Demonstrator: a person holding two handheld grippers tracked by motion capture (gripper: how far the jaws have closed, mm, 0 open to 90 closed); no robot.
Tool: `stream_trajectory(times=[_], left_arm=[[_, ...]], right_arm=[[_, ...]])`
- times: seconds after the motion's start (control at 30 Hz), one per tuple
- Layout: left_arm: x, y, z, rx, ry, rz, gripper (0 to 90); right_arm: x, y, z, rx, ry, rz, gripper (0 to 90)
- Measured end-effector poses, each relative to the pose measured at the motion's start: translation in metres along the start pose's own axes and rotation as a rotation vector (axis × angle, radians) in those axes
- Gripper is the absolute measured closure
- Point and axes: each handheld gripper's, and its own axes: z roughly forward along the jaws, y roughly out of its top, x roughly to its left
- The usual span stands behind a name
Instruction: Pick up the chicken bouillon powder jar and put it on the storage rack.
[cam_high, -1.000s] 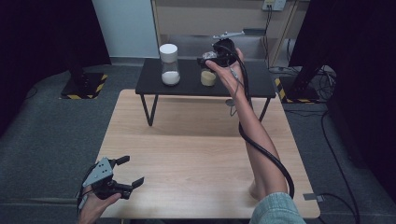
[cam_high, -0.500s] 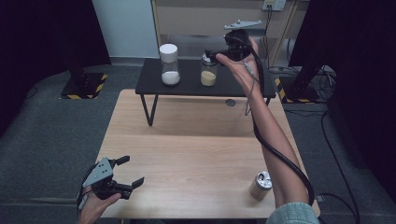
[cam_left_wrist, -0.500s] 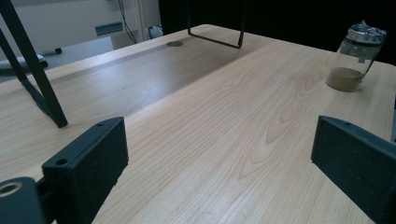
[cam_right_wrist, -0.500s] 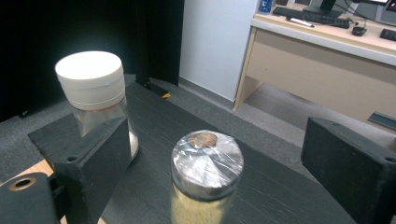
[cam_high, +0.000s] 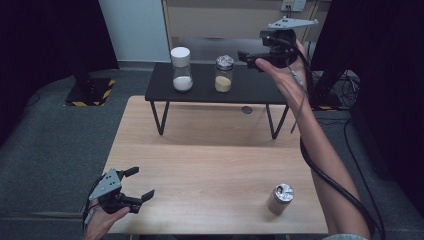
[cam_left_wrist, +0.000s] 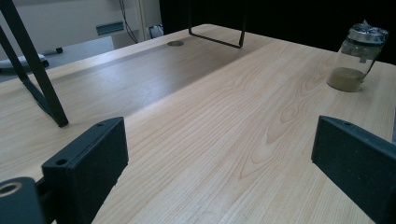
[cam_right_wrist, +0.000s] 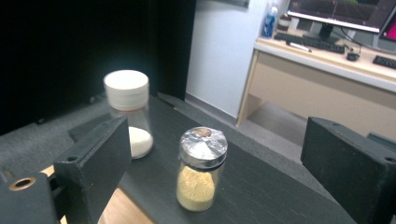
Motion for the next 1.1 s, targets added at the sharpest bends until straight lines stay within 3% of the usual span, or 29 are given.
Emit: stream_trajectory(times=[0.7,1.0,1.1], left_arm=[[0.001,-0.001,0.000,-0.005,0.002,-0.007,2.6],[0.000,-0.001,0.000,-0.007,0.002,-0.005,2.6],[0.000,-0.001,0.000,-0.007,0.005,-0.007,2.6]], right_arm=[[0.009,-0.057,-0.091,-0.071,0.097,-0.009,7.4],[0.012,-0.090,-0.131,-0.117,0.079,-0.006,6.8],[0.015,-0.101,-0.144,-0.110,0.058,-0.008,6.8]])
